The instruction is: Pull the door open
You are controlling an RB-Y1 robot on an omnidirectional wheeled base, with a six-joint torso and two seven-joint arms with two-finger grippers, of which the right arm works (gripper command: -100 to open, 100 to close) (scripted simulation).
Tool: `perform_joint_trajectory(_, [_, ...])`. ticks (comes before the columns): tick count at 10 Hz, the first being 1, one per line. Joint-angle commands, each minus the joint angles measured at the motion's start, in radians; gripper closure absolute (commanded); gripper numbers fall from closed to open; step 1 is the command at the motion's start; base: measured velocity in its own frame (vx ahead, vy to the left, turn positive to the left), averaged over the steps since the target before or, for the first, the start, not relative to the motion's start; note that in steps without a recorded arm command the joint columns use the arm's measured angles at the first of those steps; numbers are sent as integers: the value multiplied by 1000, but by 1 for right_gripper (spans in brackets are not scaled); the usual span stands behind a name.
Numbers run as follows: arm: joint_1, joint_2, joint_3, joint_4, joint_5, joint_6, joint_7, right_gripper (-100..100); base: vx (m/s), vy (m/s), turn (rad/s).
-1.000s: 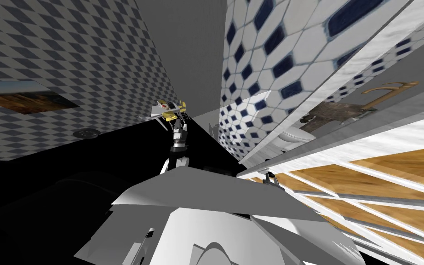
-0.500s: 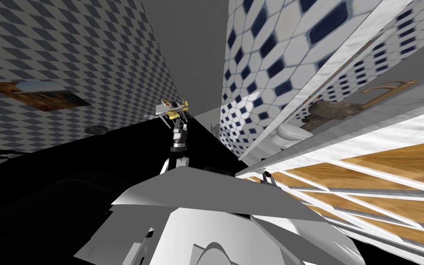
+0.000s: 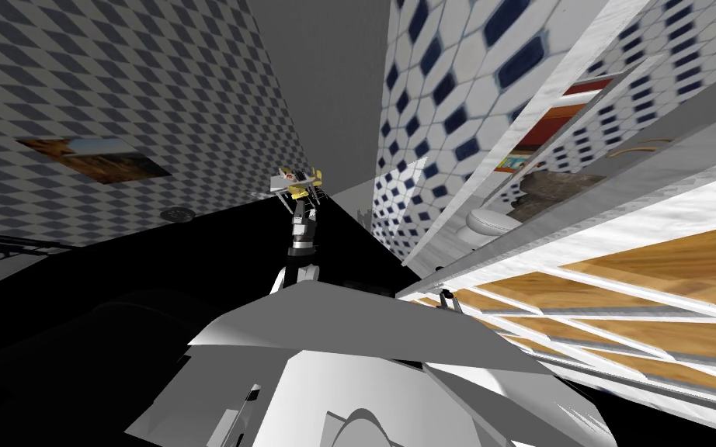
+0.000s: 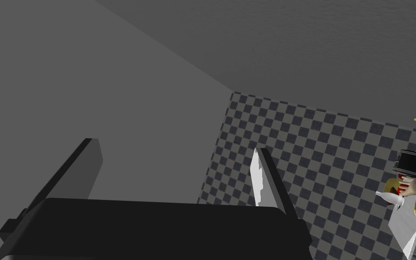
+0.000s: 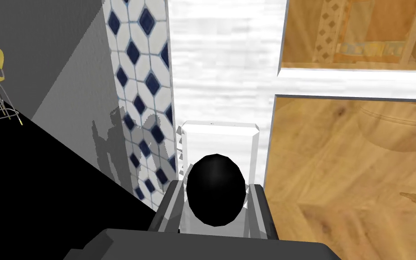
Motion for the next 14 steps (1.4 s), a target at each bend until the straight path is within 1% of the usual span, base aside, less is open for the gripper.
perform_joint_trajectory(1, [-3, -8, 6, 15, 7, -17, -11, 100, -267, -2, 150])
perform_joint_trajectory(6, [-20, -39, 21, 65, 29, -69, -46, 100, -260, -25, 137])
perform_joint_trajectory(7, [-20, -34, 20, 60, 27, -59, -41, 100, -128, -8, 34])
perform_joint_trajectory(9, [-28, -44, 28, 80, 35, -75, -53, 100, -166, -34, 146])
perform_joint_trajectory(14, [-49, -68, 39, 124, 51, -112, -80, 100, -223, -23, 123])
